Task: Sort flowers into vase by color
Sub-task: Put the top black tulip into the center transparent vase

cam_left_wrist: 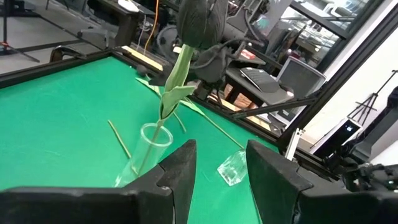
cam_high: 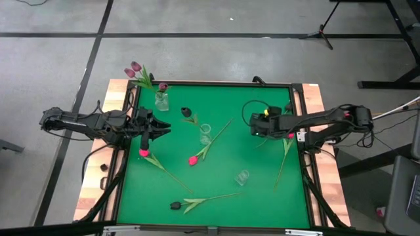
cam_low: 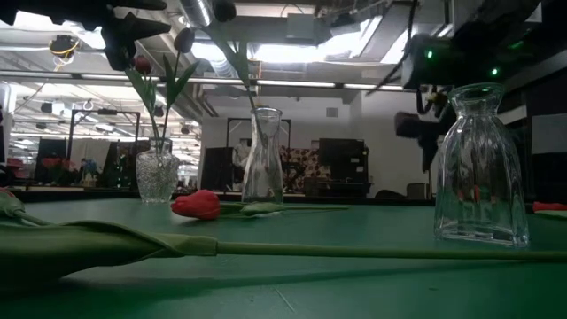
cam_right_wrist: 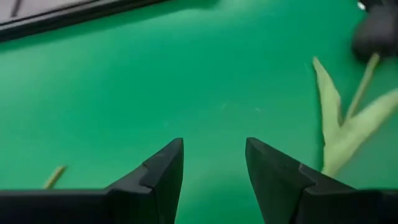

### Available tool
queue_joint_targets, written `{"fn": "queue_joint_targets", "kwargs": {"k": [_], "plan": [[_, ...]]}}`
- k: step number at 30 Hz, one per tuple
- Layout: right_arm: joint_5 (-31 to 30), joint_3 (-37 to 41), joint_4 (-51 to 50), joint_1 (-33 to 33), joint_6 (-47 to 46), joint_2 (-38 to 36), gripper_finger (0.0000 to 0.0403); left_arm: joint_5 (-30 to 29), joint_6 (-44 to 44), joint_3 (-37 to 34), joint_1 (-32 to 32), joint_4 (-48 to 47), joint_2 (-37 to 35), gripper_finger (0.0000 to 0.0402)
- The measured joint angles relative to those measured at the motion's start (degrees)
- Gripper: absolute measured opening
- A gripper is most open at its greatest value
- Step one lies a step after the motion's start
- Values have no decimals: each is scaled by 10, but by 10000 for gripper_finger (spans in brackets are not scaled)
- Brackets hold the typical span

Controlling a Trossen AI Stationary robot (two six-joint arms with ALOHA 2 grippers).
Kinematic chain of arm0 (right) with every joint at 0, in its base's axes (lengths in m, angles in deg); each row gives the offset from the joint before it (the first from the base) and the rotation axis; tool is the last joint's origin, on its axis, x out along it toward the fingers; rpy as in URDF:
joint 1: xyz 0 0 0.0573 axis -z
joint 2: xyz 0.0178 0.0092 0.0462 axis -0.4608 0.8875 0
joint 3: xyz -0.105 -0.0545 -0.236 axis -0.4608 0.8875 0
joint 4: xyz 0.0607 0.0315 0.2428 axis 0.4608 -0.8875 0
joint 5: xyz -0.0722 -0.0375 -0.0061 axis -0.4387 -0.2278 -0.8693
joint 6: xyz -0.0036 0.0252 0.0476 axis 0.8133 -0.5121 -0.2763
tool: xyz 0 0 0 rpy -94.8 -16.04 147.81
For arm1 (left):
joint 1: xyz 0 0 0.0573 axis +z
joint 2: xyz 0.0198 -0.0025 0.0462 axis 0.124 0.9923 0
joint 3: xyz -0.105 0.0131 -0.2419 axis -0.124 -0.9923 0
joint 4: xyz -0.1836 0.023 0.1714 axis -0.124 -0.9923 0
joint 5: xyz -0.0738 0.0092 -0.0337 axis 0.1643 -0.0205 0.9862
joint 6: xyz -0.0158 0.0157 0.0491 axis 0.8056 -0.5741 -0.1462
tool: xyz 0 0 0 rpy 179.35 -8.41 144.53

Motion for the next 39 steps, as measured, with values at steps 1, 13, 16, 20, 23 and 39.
{"fn": "queue_joint_targets", "kwargs": {"k": [1,13,16,20,23,39], "plan": [[0,0,-2,0,-13,9,175,0,0,0,0,0,0,137],[39,0,-23,0,-201,119,175,0,0,0,0,-3,0,137],[46,0,-21,0,-210,129,175,0,0,0,0,-4,0,137],[51,0,-34,-1,-235,132,175,0,0,0,0,-4,0,137],[46,0,-27,-1,-216,128,175,0,0,0,0,-5,0,137],[43,-1,-164,0,-265,69,175,0,-1,0,0,-7,0,137]]}}
